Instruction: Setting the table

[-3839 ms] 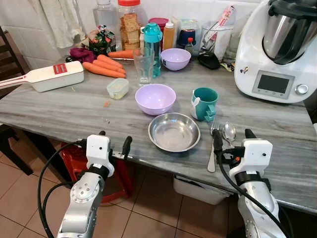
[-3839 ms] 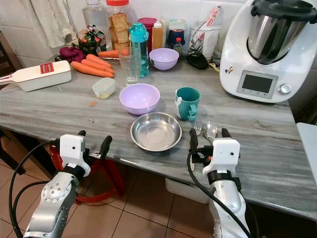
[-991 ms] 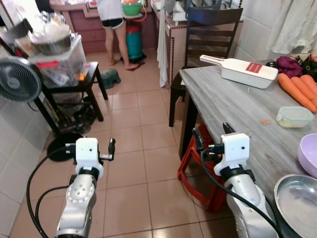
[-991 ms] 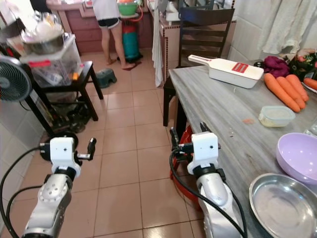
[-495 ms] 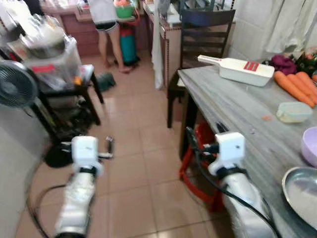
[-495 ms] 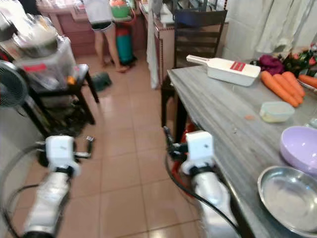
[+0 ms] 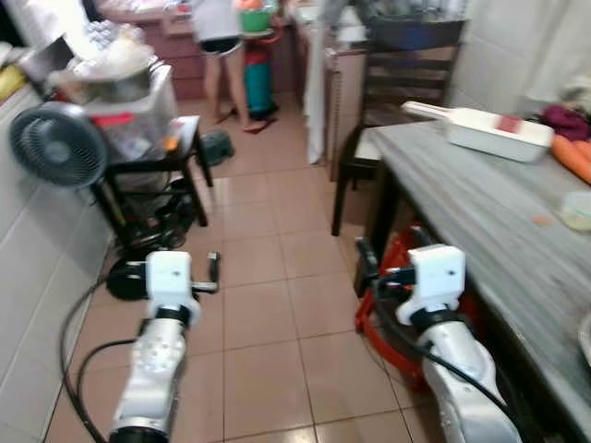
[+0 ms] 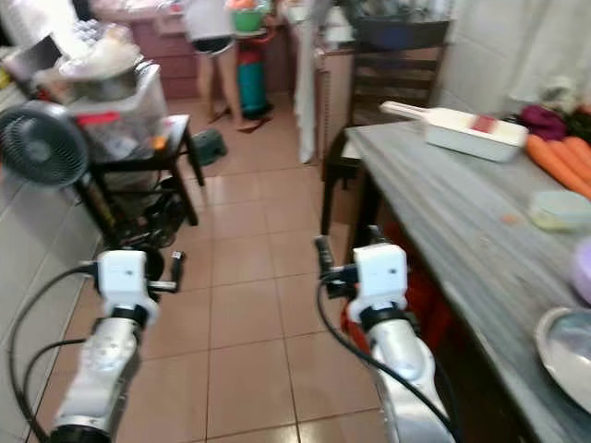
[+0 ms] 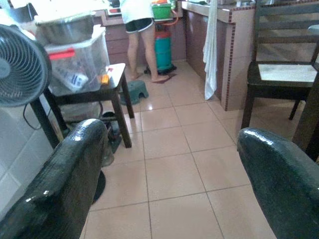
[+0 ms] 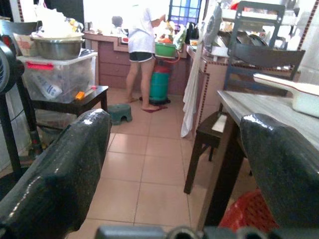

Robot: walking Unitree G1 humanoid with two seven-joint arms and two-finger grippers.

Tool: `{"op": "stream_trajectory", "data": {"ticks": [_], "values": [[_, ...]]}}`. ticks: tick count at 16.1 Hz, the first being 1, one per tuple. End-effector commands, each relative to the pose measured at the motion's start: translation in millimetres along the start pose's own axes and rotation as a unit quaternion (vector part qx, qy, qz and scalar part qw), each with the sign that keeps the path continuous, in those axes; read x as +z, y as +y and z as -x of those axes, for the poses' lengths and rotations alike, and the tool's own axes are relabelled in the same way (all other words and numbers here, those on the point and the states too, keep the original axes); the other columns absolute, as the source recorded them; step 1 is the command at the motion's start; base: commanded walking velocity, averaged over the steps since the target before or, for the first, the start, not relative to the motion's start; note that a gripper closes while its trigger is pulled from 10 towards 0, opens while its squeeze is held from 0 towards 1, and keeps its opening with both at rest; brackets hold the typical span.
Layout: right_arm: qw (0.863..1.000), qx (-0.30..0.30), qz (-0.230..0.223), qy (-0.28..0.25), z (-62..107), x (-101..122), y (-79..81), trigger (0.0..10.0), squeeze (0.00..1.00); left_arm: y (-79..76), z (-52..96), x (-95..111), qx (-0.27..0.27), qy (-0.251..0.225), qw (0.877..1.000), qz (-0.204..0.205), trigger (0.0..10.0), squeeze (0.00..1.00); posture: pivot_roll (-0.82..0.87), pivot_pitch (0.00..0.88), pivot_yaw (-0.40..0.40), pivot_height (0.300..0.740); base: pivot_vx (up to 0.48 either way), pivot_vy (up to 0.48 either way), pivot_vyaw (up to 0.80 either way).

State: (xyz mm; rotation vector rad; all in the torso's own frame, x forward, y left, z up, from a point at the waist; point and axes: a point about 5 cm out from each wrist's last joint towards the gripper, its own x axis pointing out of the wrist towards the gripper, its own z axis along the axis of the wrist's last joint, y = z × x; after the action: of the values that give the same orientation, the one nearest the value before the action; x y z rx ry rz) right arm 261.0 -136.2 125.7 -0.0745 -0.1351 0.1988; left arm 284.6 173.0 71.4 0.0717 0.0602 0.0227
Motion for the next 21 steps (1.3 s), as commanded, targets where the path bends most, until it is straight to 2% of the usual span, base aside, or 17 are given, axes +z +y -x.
{"op": "stream_trajectory", "data": {"ticks": [1, 14, 18, 21], "values": [[1.000, 0.011, -0.008, -0.008, -2.9, 3, 7.4, 10.0, 0.00, 12.1, -0.5, 0, 0.017, 0.001, 1.000, -0.011, 10.0, 0.00, 0.00, 0.000, 0.031, 0.740, 0.000, 0.341, 0.48], [1.000, 0.013, -0.009, -0.007, -5.2, 1, 5.9, 10.0, 0.00, 6.8, -3.7, -4, 0.019, 0.003, 1.000, -0.010, 10.0, 0.00, -0.01, 0.000, 0.023, 0.740, 0.000, 0.346, 0.57], [1.000, 0.004, -0.019, 0.002, -6.9, -3, 4.8, 10.0, 0.00, 6.2, -6.4, -10, 0.017, 0.019, 1.000, -0.010, 10.0, 0.00, 0.00, 0.000, 0.010, 0.740, 0.000, 0.261, 0.00], [0.999, 0.001, -0.031, 0.012, -9.4, -6, 3.6, 10.0, 0.00, 4.4, -8.3, -16, -0.012, 0.033, 0.999, 0.016, 10.0, 0.00, 0.00, 0.000, 0.003, 0.740, 0.000, 0.000, 0.00]]}}
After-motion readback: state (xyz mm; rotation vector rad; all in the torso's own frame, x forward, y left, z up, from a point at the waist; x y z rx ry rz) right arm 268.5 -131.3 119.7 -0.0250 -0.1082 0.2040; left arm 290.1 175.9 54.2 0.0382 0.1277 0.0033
